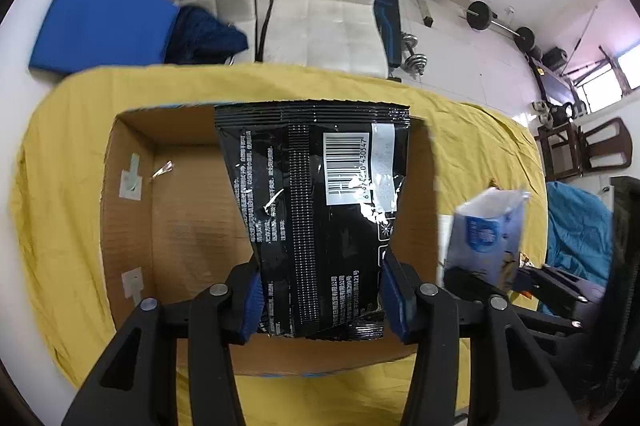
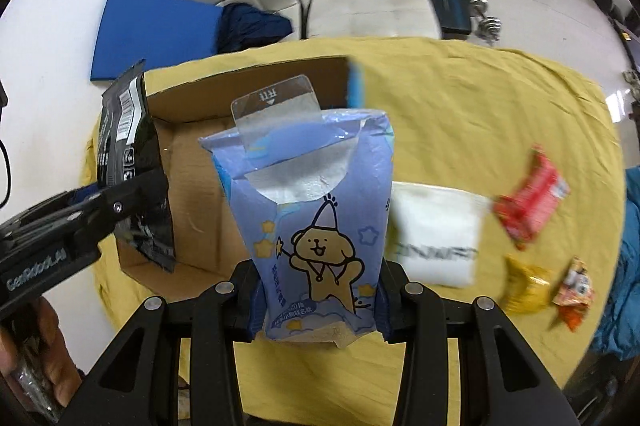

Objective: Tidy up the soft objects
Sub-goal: 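Carry both packs over the box and open both tools to drop them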

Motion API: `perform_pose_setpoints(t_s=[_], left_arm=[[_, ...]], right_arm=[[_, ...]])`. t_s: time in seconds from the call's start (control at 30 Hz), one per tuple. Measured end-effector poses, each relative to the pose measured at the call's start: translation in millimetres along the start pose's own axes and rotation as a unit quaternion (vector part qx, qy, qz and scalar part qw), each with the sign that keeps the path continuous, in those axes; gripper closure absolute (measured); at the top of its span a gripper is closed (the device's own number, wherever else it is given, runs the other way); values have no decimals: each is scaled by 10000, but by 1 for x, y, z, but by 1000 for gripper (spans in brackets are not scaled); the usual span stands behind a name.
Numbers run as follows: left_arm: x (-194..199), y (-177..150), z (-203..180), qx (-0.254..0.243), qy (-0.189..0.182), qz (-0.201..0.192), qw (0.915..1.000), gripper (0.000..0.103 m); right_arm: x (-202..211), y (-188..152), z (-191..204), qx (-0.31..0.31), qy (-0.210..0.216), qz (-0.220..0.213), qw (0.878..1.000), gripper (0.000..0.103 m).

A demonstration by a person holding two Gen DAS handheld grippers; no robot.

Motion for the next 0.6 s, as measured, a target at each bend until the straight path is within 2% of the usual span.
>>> perform_pose_setpoints(t_s=[0.1, 0.23, 0.4, 0.6], left_arm=[[-10, 6, 33, 156, -163, 173, 9996, 56], [-37, 16, 62, 240, -360, 410, 9982, 56], [-82, 24, 83, 304, -637, 816, 9942, 56], [-135, 29, 89, 387, -1076, 1343, 9843, 56]], right_arm=[[-31, 14, 31, 93, -43, 162, 9998, 59], [-73, 25, 50, 119, -150, 416, 9990, 59], [-109, 32, 56, 52, -270, 624, 9977, 58], [-136, 38, 56, -125, -368, 704, 9968, 58]])
Point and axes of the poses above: each gripper's, at about its wrist camera, not at the fingertips, and x roughly against the way its jaws point, z to its left, y to its top, the point moved 2 cm from there along -x, roughly the way its jaws point, and after that the axes turned 1 degree about -z, right-handed, at the moved point
